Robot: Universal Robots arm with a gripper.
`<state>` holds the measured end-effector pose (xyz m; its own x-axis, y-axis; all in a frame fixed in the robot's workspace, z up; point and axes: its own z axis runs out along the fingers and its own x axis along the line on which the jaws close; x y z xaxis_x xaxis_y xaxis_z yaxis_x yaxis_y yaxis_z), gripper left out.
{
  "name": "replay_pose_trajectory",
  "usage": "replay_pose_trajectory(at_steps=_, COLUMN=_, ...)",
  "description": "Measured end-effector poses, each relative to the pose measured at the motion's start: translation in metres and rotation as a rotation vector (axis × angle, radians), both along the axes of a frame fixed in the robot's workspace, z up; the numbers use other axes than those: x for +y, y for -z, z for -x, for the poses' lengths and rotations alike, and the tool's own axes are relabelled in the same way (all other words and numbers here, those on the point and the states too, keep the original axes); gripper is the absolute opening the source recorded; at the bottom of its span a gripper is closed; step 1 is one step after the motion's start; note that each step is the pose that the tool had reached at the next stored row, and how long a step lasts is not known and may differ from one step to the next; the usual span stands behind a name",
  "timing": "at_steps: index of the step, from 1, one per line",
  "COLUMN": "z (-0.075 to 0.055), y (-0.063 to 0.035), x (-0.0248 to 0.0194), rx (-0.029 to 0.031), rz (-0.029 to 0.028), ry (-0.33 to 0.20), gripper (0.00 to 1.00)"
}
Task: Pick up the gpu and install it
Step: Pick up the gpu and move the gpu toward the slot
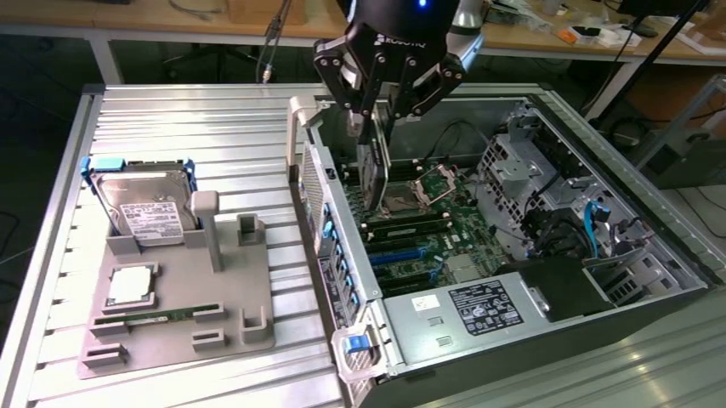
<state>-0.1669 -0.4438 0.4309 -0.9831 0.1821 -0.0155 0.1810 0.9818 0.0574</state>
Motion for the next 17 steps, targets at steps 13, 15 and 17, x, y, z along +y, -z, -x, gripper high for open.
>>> replay_pose_trajectory(at_steps=13, z=-0.011, y=0.0000, x=0.0000, rx=0.0000, rz=0.0000, ry=0.000, gripper=0.27)
replay_pose_trajectory(at_steps=15, z=-0.013, y=0.0000, x=0.0000, rx=-0.0001, rz=0.0000, ry=0.000, gripper=0.27)
replay_pose_trajectory(at_steps=17, z=-0.014, y=0.0000, x=0.0000, rx=0.0000, rz=-0.0001, ry=0.000, gripper=0.27)
